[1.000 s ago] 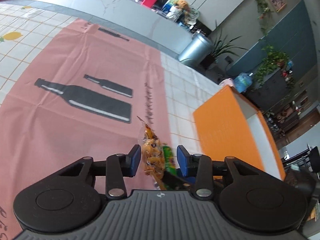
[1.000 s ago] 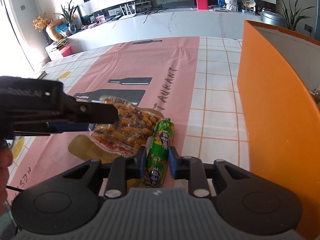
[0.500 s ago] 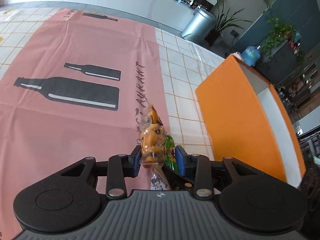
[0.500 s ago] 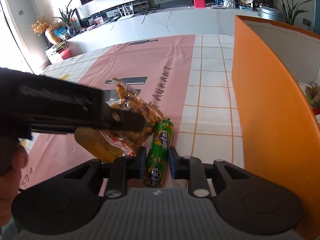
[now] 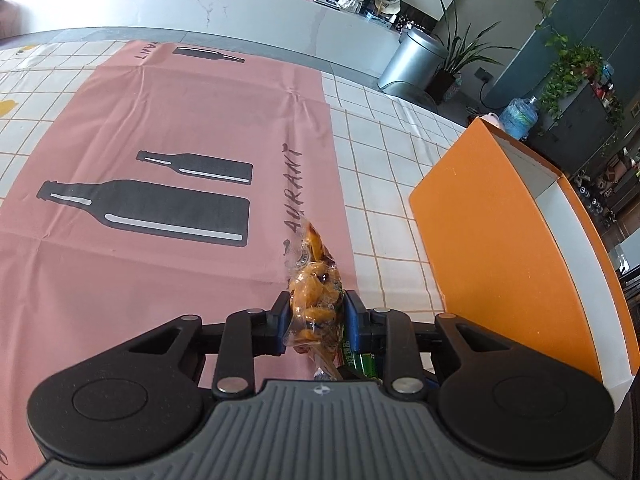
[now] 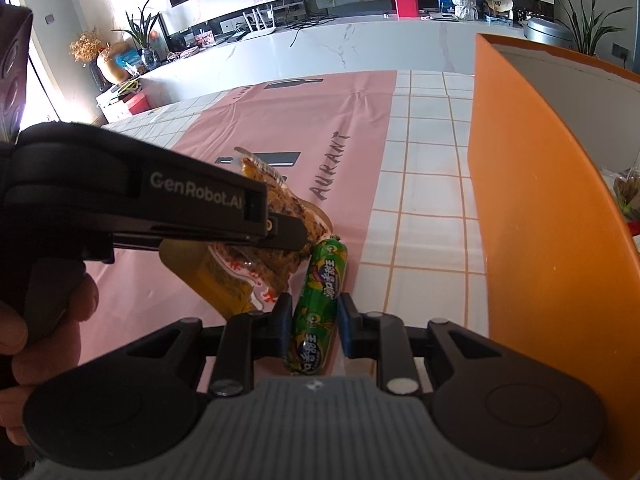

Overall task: Organize snacks
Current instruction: 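Grasp the clear bag of orange dried snacks with the left gripper, then carry the dried-snack bag over the box while the right gripper carries the sausage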

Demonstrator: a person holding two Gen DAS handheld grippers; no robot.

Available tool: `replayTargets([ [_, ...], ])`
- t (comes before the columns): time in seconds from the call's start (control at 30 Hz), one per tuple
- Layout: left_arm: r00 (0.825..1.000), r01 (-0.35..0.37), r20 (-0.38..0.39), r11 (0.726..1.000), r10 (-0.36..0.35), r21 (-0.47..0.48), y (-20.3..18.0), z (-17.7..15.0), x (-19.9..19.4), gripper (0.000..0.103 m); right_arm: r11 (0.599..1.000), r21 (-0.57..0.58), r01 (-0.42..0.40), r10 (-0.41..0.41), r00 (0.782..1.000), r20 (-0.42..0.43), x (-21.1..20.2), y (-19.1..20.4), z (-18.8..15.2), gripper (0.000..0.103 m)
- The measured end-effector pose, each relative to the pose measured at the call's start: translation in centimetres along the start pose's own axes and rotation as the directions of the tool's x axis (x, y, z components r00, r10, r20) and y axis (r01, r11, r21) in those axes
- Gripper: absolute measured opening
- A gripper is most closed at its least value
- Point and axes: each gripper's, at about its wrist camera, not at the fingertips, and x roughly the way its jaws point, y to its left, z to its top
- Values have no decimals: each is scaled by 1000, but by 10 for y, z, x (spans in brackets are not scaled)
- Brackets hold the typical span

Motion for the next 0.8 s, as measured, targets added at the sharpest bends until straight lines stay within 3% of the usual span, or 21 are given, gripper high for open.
replayTargets([
  [0.47,997,-59,-50,998,58,-20,22,-7,-28,29,997,-58,42,-45,997,-62,9,11,10,24],
  [0.8,1000,8,-28,996,-10,-87,39,-12,-38,28,998,-32,59,-62,992,-109,5,17,19,20],
])
